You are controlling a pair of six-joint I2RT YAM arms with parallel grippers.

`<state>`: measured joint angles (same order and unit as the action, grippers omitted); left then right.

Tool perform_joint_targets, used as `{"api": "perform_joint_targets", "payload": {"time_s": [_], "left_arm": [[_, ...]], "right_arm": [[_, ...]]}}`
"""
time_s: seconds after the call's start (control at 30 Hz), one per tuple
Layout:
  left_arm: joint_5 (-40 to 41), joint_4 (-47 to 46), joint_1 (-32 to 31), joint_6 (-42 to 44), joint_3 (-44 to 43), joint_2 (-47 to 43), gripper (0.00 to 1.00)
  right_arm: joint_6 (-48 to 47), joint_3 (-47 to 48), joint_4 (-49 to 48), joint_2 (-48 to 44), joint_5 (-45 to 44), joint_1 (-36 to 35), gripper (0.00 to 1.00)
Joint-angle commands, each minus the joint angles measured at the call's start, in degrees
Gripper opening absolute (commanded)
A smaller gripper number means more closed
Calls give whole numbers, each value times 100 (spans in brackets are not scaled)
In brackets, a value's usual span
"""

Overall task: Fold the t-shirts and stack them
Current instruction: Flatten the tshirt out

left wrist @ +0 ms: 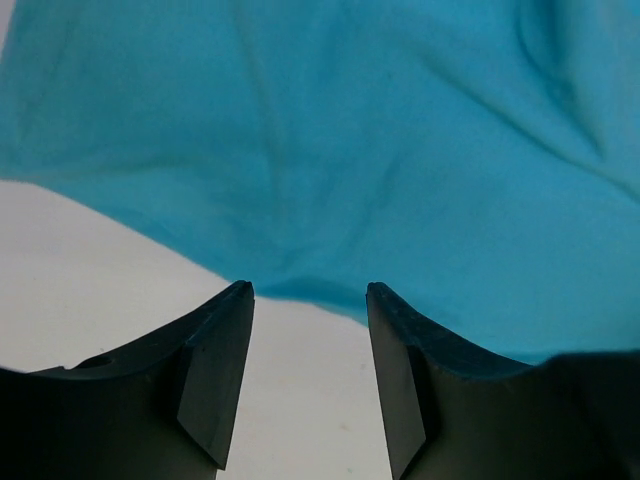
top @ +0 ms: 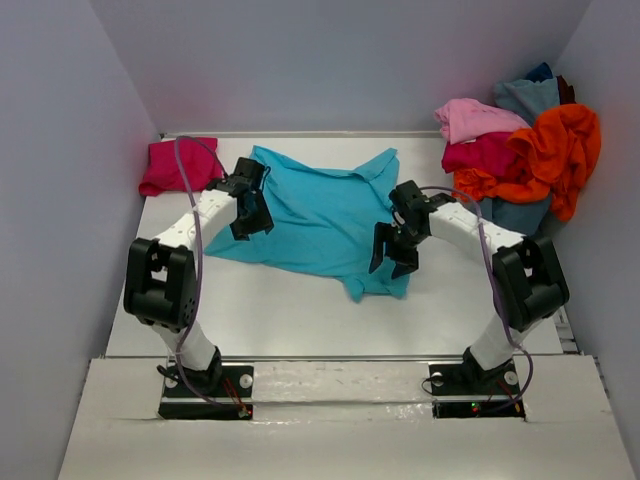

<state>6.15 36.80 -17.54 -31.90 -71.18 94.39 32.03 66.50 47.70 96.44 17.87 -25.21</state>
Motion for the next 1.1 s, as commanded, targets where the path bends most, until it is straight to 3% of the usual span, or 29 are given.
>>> {"api": "perform_joint_targets", "payload": {"time_s": [0.0, 0.33, 0.83, 1.07], "left_arm": [[360, 12, 374, 272, -536, 640, 63], [185, -217, 1041, 448, -573, 1432, 63], [-351, -595, 1148, 44, 385, 1504, 52], [-878, -568, 1148, 26, 982, 1090, 32]], "right_arm": [[-83, 372, 187, -12, -99, -54, 69], [-30, 320, 55, 41, -108, -54, 69], [5, 65, -560, 674, 68, -54, 69], [-13, -190, -710, 736, 200, -54, 69]]}}
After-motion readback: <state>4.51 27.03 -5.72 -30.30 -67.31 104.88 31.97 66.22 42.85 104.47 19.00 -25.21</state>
